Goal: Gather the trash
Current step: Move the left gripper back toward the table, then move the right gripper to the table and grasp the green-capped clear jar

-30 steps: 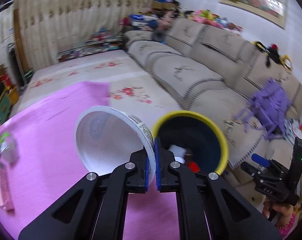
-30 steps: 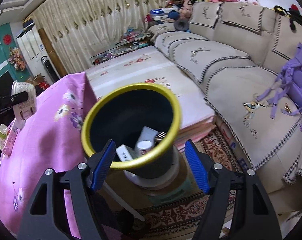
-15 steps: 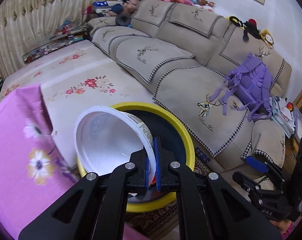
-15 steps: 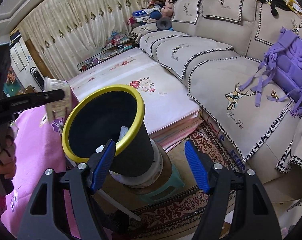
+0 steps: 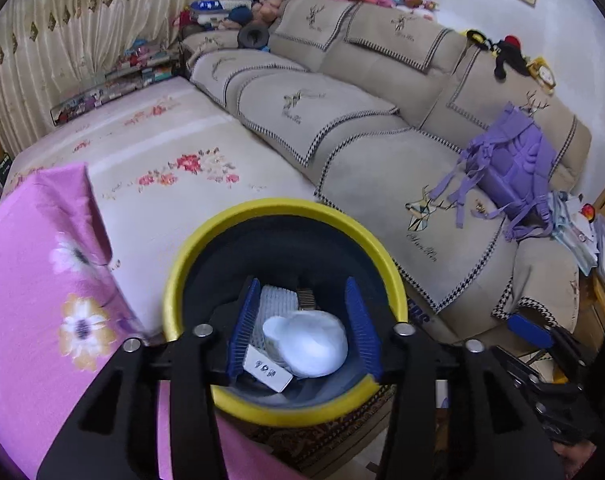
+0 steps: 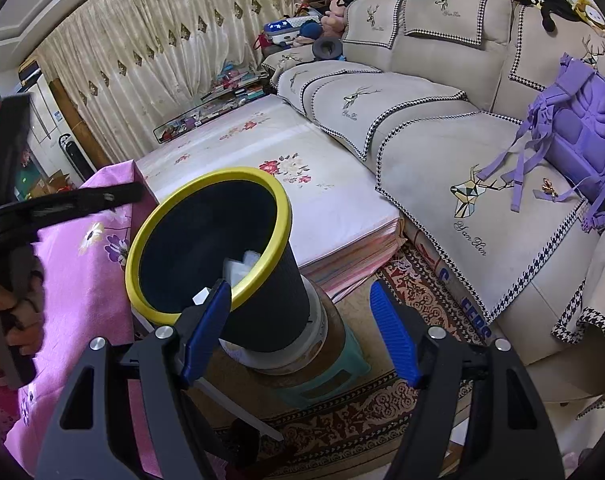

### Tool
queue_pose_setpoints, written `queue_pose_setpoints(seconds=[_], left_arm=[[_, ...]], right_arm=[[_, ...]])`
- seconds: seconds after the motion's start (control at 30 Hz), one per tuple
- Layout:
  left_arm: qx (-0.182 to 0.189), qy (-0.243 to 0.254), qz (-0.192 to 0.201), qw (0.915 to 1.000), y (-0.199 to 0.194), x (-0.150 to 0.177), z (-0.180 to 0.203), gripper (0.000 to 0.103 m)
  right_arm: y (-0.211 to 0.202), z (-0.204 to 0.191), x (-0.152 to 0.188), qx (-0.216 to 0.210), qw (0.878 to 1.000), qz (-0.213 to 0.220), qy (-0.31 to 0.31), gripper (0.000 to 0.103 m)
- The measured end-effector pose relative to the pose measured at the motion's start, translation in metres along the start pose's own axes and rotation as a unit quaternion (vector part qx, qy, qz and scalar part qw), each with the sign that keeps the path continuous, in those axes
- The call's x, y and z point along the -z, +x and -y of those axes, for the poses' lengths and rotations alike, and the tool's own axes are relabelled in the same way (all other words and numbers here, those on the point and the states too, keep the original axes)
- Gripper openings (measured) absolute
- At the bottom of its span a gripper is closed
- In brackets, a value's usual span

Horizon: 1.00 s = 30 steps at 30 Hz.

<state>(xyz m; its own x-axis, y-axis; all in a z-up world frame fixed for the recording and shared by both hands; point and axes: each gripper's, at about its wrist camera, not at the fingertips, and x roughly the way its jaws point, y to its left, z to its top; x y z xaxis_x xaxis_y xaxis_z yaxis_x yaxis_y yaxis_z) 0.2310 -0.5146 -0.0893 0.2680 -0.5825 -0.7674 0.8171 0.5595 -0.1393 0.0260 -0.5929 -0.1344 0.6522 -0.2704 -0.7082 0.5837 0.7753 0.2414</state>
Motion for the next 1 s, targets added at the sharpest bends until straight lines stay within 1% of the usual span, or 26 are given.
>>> queue_pose_setpoints(seconds=[0.03,0.13,0.2,0.27,0.33,0.4,0.5,0.53,0.6,0.63,0.7,0.73,0.8,0.87,0.9,0.93,1.0], left_arm=[[-0.001,0.000,0.009,1.0000,-0.014,0.003,-0.004,0.059],[-0.002,-0.006,0.036,0.9993,-0.056,0.016,-0.017,0.062],[-0.009,-0.023,0.060,0.9979,-0.089,0.031,-0.035,0.070],[-0.018,-0.040,0.080,0.9958,-0.118,0.048,-0.054,0.074],[-0.044,-0.058,0.104,0.9919,-0.148,0.073,-0.078,0.079],[-0.078,-0.073,0.125,0.9864,-0.175,0.097,-0.102,0.084],[-0.140,-0.098,0.150,0.9739,-0.216,0.142,-0.142,0.088],[-0.168,-0.111,0.157,0.9670,-0.233,0.163,-0.160,0.089],[-0.198,-0.128,0.164,0.9579,-0.254,0.190,-0.184,0.090],[-0.225,-0.142,0.168,0.9493,-0.269,0.210,-0.201,0.090],[-0.260,-0.156,0.171,0.9374,-0.288,0.237,-0.224,0.090],[-0.280,-0.166,0.171,0.9299,-0.298,0.254,-0.239,0.090],[-0.307,-0.177,0.169,0.9197,-0.309,0.276,-0.259,0.090],[-0.326,-0.187,0.167,0.9118,-0.317,0.297,-0.281,0.090],[-0.330,-0.188,0.166,0.9101,-0.318,0.301,-0.284,0.090],[-0.334,-0.191,0.165,0.9079,-0.320,0.309,-0.290,0.090],[-0.335,-0.193,0.166,0.9071,-0.321,0.316,-0.296,0.090]], right_arm=[[0.000,-0.001,0.000,0.000,1.000,-0.001,-0.001,0.068],[0.000,-0.011,0.000,-0.005,1.000,-0.001,-0.009,0.068],[0.000,-0.018,-0.001,-0.009,1.000,-0.001,-0.015,0.068],[0.000,-0.029,-0.002,-0.014,1.000,-0.001,-0.026,0.069],[0.000,-0.041,-0.004,-0.020,0.999,-0.001,-0.038,0.069],[0.001,-0.061,-0.006,-0.028,0.998,-0.001,-0.056,0.069],[0.003,-0.091,-0.011,-0.045,0.996,-0.001,-0.079,0.069],[0.004,-0.107,-0.014,-0.055,0.994,0.000,-0.092,0.069],[0.005,-0.135,-0.018,-0.071,0.991,-0.002,-0.111,0.069],[0.007,-0.156,-0.021,-0.085,0.988,-0.004,-0.127,0.069],[0.010,-0.194,-0.023,-0.106,0.982,-0.006,-0.154,0.069],[0.011,-0.210,-0.023,-0.115,0.979,-0.006,-0.166,0.069],[0.017,-0.260,-0.023,-0.141,0.969,-0.009,-0.202,0.069],[0.021,-0.304,-0.020,-0.165,0.959,-0.014,-0.228,0.069],[0.024,-0.334,-0.015,-0.183,0.952,-0.018,-0.245,0.069],[0.027,-0.349,-0.013,-0.189,0.949,-0.022,-0.253,0.069],[0.034,-0.395,-0.007,-0.214,0.937,-0.032,-0.275,0.069]])
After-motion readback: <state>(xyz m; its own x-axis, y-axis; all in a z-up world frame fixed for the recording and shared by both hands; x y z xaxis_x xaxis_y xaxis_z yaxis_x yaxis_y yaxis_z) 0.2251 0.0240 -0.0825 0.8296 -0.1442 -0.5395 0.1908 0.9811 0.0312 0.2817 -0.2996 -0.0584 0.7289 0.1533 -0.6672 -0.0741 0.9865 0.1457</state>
